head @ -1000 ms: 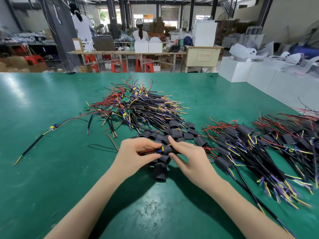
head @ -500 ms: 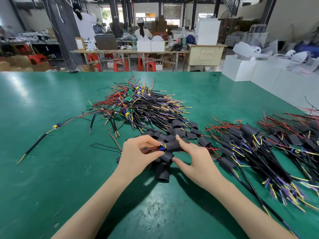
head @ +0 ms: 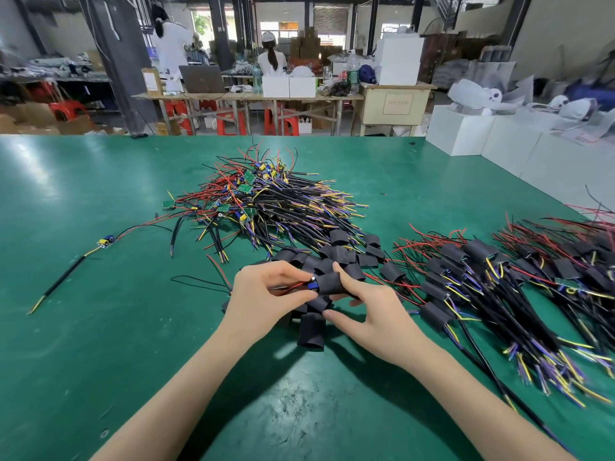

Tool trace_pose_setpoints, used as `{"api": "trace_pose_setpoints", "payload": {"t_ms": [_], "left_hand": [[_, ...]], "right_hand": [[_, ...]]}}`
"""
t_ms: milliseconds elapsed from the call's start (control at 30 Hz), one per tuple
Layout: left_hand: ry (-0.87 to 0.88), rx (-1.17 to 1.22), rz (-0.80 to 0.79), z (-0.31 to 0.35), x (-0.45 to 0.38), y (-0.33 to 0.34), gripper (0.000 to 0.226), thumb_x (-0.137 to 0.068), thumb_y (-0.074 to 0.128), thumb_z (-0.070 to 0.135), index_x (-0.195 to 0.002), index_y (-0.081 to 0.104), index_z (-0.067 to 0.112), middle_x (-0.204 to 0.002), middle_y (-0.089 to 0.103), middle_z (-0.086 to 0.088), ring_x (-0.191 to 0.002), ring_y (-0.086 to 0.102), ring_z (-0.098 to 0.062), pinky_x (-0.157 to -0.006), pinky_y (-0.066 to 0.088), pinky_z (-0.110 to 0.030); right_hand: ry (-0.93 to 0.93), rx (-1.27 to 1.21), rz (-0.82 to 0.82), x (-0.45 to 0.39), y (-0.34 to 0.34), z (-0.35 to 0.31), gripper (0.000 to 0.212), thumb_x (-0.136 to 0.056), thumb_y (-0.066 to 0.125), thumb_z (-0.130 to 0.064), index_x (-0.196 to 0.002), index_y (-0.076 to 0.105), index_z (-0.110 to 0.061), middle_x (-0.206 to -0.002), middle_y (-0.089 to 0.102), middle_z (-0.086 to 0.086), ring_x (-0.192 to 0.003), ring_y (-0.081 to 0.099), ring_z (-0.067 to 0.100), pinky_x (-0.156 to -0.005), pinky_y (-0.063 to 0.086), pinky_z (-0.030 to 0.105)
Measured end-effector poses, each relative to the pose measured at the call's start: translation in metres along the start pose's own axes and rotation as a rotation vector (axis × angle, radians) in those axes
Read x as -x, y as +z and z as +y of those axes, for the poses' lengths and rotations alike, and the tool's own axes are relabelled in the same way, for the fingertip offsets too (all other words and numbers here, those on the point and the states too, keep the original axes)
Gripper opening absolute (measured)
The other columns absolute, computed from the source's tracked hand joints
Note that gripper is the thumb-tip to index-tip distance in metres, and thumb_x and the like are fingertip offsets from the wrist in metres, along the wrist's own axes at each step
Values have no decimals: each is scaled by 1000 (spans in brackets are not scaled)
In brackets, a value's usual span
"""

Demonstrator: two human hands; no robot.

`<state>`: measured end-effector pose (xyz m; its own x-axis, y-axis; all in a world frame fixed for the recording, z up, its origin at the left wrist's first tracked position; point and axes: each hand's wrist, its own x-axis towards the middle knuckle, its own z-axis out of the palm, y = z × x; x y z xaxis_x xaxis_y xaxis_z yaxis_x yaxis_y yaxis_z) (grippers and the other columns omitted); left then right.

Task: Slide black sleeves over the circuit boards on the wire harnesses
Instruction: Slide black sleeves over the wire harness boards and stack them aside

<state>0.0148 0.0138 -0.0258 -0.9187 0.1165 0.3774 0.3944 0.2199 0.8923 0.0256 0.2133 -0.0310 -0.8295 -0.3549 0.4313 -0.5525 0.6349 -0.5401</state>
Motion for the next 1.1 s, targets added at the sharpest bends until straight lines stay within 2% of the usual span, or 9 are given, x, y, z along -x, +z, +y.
{"api": "trace_pose_setpoints", "payload": {"t_ms": [67,167,333,433,567,733,867,1033,1100], "left_hand": [[-23,47,-51,1,-2,-4,27,-72,80,-5,-85,76,19,-85,77,3,-82,73,-9,-77,53,-16],[-28,82,-98,4,-4,-6,27,-75,78,-4,-89,76,18,-89,77,1,-86,73,-11,-79,53,-17],[-8,106,-84,6,-1,-4,23,-74,80,1,-85,77,21,-87,77,-2,-85,73,-16,-80,55,-22],[17,80,-90,6,0,0,18,-75,80,4,-86,76,17,-86,77,-1,-84,74,-16,-78,56,-22],[29,57,-92,6,1,1,16,-76,80,4,-85,74,17,-83,76,0,-80,73,-15,-74,54,-19],[67,7,-122,7,1,2,17,-74,81,4,-84,71,13,-80,74,0,-75,72,-13,-72,51,-16],[74,-16,-119,7,1,2,20,-72,83,4,-81,69,15,-78,73,0,-72,70,-11,-72,51,-16],[19,45,-176,10,0,2,18,-71,84,15,-80,69,18,-74,73,-2,-68,69,-15,-65,56,-28],[-4,98,-198,13,-3,1,18,-74,82,13,-84,68,13,-71,71,-1,-62,67,-15,-57,55,-27]], "right_hand": [[-21,-30,19,-3,-6,-1,57,-90,65,-26,-142,44,-17,-104,71,-8,-76,58,-7,-72,40,5],[-14,-52,97,-3,-9,0,48,-88,68,-11,-134,54,-8,-79,58,-19,-55,48,-18,-56,31,-1],[-34,-36,73,0,-6,-1,50,-90,66,-16,-136,51,-9,-90,66,-15,-61,51,-15,-62,34,4],[-29,-54,62,-1,-6,2,51,-90,65,-23,-138,50,-13,-110,71,-6,-88,64,0,-77,48,28],[-19,-61,35,1,-1,6,54,-90,66,-27,-139,49,-14,-106,71,-8,-92,67,13,-85,51,35],[-39,-69,49,2,4,8,51,-87,64,-34,-134,54,-20,-101,71,-14,-82,63,5,-81,50,29],[-59,-69,40,2,3,7,44,-88,63,-34,-131,55,-25,-99,71,-10,-84,65,15,-81,50,31],[-139,4,-59,5,5,1,13,-92,59,-29,-98,64,-19,-84,68,-6,-73,61,11,-69,50,32],[-183,69,-77,7,12,-8,14,-92,58,-30,-92,65,-18,-79,68,-2,-71,57,18,-64,44,31]]}}
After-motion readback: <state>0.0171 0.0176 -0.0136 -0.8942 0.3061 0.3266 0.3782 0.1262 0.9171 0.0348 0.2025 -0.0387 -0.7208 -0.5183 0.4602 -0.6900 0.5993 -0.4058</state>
